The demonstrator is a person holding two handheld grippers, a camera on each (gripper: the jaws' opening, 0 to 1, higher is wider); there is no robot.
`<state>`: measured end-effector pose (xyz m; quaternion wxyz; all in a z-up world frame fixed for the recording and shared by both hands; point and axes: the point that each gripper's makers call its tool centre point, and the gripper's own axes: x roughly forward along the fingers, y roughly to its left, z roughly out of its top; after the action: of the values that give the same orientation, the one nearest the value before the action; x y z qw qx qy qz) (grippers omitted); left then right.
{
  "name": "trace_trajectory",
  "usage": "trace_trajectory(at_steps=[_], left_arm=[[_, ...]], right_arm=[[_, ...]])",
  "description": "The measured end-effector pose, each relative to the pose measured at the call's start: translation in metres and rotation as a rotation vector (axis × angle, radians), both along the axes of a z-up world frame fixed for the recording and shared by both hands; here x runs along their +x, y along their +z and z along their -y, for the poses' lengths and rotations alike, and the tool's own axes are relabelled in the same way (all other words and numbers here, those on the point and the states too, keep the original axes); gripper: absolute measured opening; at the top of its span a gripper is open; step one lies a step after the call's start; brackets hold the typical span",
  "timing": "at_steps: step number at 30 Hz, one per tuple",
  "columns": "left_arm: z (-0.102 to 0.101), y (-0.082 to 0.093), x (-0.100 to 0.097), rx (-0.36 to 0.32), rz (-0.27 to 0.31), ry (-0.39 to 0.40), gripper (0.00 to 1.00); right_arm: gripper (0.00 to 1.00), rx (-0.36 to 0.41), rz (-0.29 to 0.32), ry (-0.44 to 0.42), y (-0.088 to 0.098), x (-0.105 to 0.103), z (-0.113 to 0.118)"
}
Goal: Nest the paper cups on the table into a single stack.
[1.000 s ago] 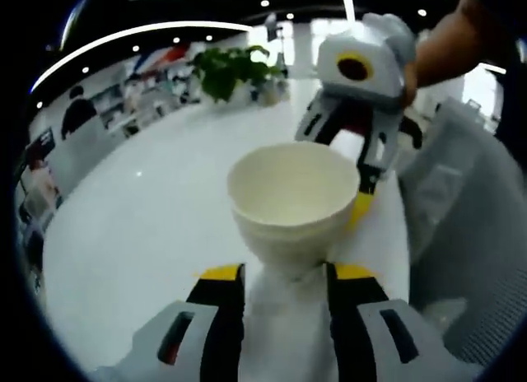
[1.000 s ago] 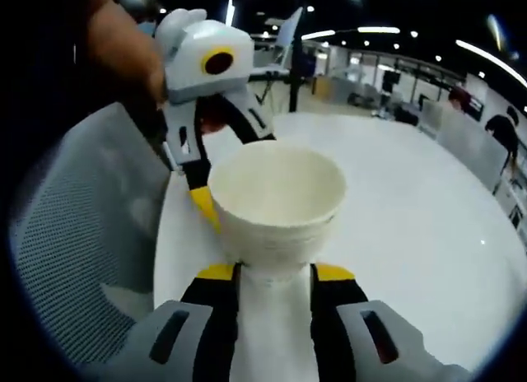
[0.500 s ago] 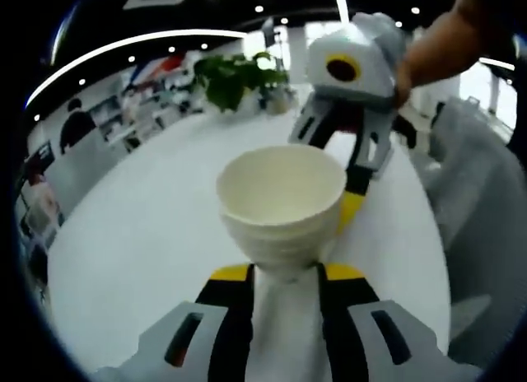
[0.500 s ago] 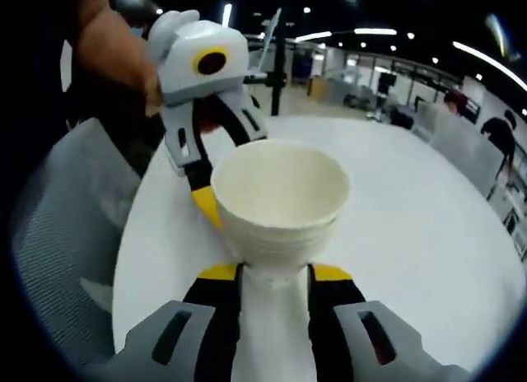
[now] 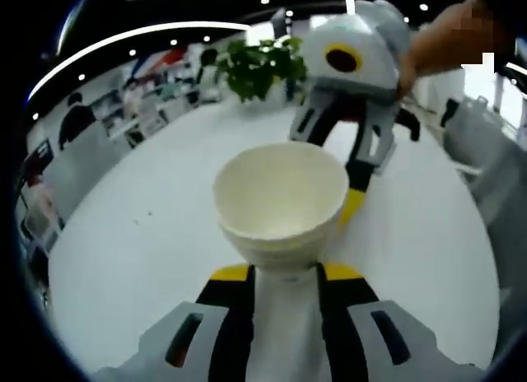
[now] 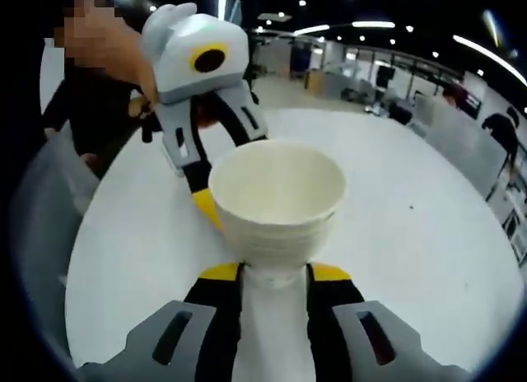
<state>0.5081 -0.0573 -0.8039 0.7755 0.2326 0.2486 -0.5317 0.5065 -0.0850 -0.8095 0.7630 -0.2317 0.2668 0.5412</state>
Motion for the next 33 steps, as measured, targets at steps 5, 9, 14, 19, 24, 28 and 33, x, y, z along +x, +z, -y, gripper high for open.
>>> trace_trajectory(at_steps=[5, 9, 14, 19, 24, 28, 33], left_arm=[[-0.001, -0.009, 0.004, -0.007, -0.046, 0.023, 0.28], [0.000, -0.010, -0.009, -0.068, -0.084, 0.094, 0.45], [-0.023, -0.025, -0.034, -0.093, -0.095, 0.230, 0.80], [-0.058, -0.018, -0.068, -0.173, -0.106, 0.390, 0.91], [-0.094, 0.007, -0.100, -0.245, -0.070, 0.541, 0.95], [-0.105, 0.028, -0.126, -0.285, -0.035, 0.577, 0.98], [-0.118, 0.046, -0.153, -0.298, 0.012, 0.604, 0.98]], right_arm=[[0.28, 0.015, -0.044, -0.025, -0.009, 0.002, 0.000], [0.52, 0.069, -0.069, -0.117, -0.012, -0.005, 0.000], [0.74, 0.145, -0.064, -0.232, -0.013, -0.042, 0.016], [0.79, 0.218, -0.055, -0.380, -0.001, -0.084, 0.040], [0.84, 0.298, 0.009, -0.471, 0.027, -0.115, 0.054], [0.91, 0.306, 0.049, -0.497, 0.038, -0.132, 0.063], [1.00, 0.316, 0.112, -0.547, 0.055, -0.146, 0.076]])
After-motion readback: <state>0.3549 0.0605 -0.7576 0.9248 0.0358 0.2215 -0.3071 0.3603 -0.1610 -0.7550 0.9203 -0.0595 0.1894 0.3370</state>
